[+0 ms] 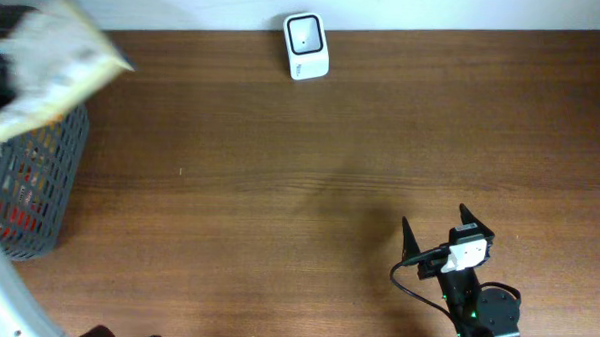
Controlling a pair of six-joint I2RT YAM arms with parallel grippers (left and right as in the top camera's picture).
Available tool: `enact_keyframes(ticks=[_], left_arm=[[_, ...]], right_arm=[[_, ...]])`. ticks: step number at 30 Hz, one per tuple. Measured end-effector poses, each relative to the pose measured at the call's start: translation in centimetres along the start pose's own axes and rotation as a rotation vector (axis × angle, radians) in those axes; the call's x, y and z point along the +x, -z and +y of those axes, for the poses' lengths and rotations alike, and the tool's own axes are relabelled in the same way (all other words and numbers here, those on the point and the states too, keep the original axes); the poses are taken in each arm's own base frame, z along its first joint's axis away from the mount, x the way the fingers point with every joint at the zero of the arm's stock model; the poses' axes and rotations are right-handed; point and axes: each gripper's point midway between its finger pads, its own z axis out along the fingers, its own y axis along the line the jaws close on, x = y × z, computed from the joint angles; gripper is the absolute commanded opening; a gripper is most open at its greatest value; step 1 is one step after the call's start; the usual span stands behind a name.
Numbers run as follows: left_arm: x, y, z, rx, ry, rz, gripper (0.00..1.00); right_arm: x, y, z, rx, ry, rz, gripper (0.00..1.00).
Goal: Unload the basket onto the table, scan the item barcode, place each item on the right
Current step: 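Reach left gripper into basket, grasp white wipes pack, place on table, then grasp white Pantene tube from basket with left gripper, place beside wipes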
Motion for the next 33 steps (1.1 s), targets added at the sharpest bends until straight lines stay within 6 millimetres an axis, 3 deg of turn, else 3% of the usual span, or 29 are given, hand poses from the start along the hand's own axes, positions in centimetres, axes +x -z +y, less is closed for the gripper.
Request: enact_keyframes(ticks=[1,2,7,8,10,11,15,17,18,22,23,26,27,28,30,31,32,33], left_arm=[[3.5,-3.1,-3.3,0.089,-0.102,0.113,0.00],[5.9,-5.0,-5.3,0.145,-0.169,0.181,0.00],[16.8,-12.1,-11.4,0.332,-0.405,0.379,0.00],[18.6,-13.8,-11.9,0.348,-0.396,0.394,0.00],[24.9,-17.6,-12.8,0.358,-0.320,0.507,0.00],[26.2,-18.5,-13.4,0.364,-0.302,0.520,0.00],[36.9,-21.7,-18.6,0.396,-0.201,0.706,0.03],[39.4,-22.4,-19.3,0.375,-0.143,0.758,0.91],[40.3,-22.5,-19.5,0.365,-0.129,0.780,0.99],[41.3,-21.5,-18.3,0.289,-0.093,0.855,0.99],[40.7,-21.2,-17.8,0.262,-0.102,0.856,0.99],[31.7,-19.4,-17.4,0.242,-0.174,0.683,0.99],[28.0,-18.7,-17.4,0.251,-0.191,0.597,0.99],[21.0,-17.1,-16.4,0.238,-0.209,0.424,0.99],[10.7,-13.7,-12.4,0.141,-0.201,0.165,0.99],[7.6,-12.5,-10.3,0.090,-0.197,0.091,0.99],[2.9,-10.4,-6.2,-0.026,-0.190,-0.030,0.99],[-0.5,-8.1,-2.4,-0.149,-0.185,-0.122,0.99]], right_arm=[[0.0,0.0,0.0,0.000,0.000,0.000,0.99],[0.0,0.0,0.0,0.000,0.000,0.000,0.99],[0.0,0.0,0.0,0.000,0.000,0.001,0.99],[0.0,0.0,0.0,0.000,0.000,0.001,0.99],[0.0,0.0,0.0,0.000,0.000,0.001,0.99],[0.0,0.0,0.0,0.000,0.000,0.001,0.99],[0.0,0.0,0.0,0.000,0.000,0.001,0.99],[0.0,0.0,0.0,0.000,0.000,0.001,0.99],[0.0,0.0,0.0,0.000,0.000,0.001,0.99],[0.0,0.0,0.0,0.000,0.000,0.001,0.99],[0.0,0.0,0.0,0.000,0.000,0.001,0.99],[0.0,0.0,0.0,0.000,0.000,0.000,0.99],[0.0,0.0,0.0,0.000,0.000,0.001,0.99],[0.0,0.0,0.0,0.000,0.000,0.001,0.99],[0.0,0.0,0.0,0.000,0.000,0.000,0.99],[0.0,0.0,0.0,0.000,0.000,0.001,0.99],[0.0,0.0,0.0,0.000,0.000,0.001,0.99],[0.0,0.0,0.0,0.000,0.000,0.001,0.99]])
